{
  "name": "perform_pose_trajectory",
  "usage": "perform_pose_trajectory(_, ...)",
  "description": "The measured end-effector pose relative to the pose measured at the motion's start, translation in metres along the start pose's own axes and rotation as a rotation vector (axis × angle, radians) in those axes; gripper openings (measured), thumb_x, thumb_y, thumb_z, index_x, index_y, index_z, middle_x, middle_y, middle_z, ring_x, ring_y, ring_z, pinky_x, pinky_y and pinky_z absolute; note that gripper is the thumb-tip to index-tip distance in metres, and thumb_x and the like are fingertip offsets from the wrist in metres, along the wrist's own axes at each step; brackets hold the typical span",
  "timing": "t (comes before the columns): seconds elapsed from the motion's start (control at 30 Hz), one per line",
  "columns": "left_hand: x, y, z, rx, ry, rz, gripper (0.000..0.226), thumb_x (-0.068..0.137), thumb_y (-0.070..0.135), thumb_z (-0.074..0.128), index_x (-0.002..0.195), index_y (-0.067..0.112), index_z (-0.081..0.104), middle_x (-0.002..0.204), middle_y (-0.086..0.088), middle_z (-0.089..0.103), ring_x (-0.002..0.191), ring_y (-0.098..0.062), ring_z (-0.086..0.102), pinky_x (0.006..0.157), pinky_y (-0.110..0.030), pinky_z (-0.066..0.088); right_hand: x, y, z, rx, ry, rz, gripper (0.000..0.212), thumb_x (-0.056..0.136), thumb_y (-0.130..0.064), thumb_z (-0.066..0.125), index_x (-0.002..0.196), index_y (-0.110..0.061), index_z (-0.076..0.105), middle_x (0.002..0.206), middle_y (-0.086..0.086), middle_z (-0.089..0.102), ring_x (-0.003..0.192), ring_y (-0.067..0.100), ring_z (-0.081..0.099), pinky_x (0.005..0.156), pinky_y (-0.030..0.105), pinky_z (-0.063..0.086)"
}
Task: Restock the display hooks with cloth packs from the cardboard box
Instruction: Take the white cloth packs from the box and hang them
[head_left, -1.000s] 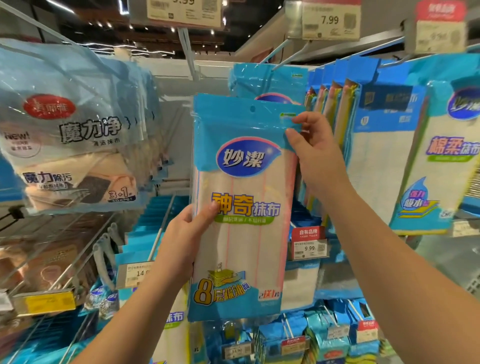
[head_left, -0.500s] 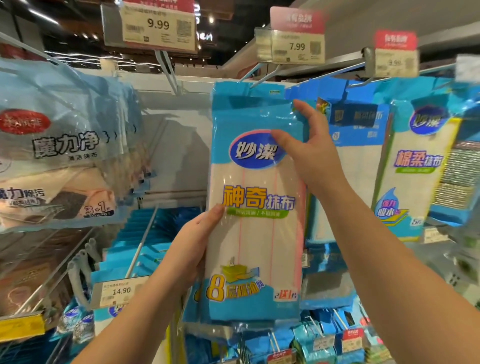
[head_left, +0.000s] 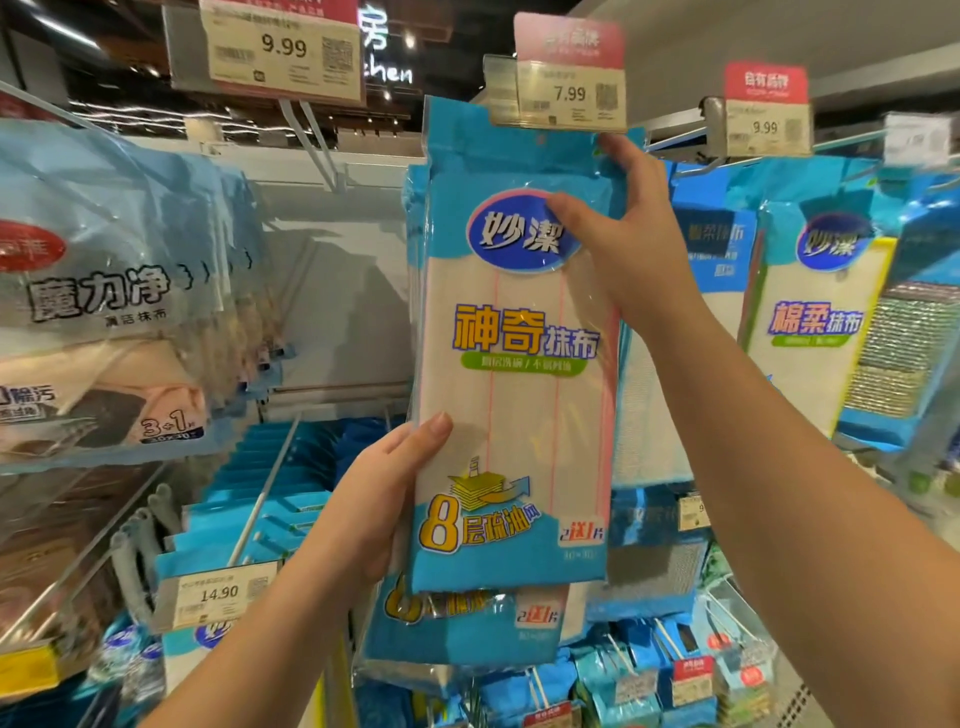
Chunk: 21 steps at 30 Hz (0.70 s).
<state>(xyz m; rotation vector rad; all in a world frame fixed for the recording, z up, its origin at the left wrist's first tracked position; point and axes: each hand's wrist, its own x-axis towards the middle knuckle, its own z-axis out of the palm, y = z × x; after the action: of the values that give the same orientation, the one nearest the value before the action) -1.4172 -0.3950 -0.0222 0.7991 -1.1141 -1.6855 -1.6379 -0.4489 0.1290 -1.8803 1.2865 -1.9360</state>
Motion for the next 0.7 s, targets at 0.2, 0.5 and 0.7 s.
perform_pose_trajectory(0.2, 0.001, 0.002, -0.002, -0.016, -0.040, -0.006, 0.076, 0.069, 0.043, 0.071, 0.131, 0.002, 0.054, 0.115, -0.025, 0.071, 0.102, -0.044, 0.070, 0.082, -0.051, 0.061, 0.010, -0.001, 0.000, 0.047, -0.022, 0.052, 0.063, 0.080, -0.039, 0.076, 0.134, -0.029, 0.046, 0.132, -0.008, 0.048, 0.125, 0.009, 0.054, 0.099, 0.038, 0.052)
perform_pose_trajectory(0.5, 0.006, 0.003, 0.003, -0.042, 0.060, 0.023, 0.064, 0.073, 0.041, 0.073, 0.126, 0.008, 0.059, 0.112, -0.023, 0.072, 0.102, -0.046, 0.070, 0.096, -0.064, 0.051, 0.007, -0.006, 0.009, -0.220, -0.088, 0.126, 0.065, 0.092, -0.046, 0.063, 0.148, -0.027, 0.036, 0.134, -0.005, 0.039, 0.119, 0.006, 0.046, 0.106, 0.033, 0.043)
perform_pose_trajectory(0.7, 0.024, 0.002, 0.006, -0.110, 0.099, 0.022, 0.049, 0.086, 0.039, 0.071, 0.125, 0.010, 0.064, 0.113, -0.022, 0.072, 0.104, -0.046, 0.069, 0.096, -0.065, 0.051, -0.050, 0.002, 0.016, -0.293, -0.123, 0.216, 0.083, 0.089, -0.047, 0.067, 0.155, -0.029, 0.021, 0.160, -0.001, 0.016, 0.142, 0.014, 0.029, 0.101, 0.019, 0.024)
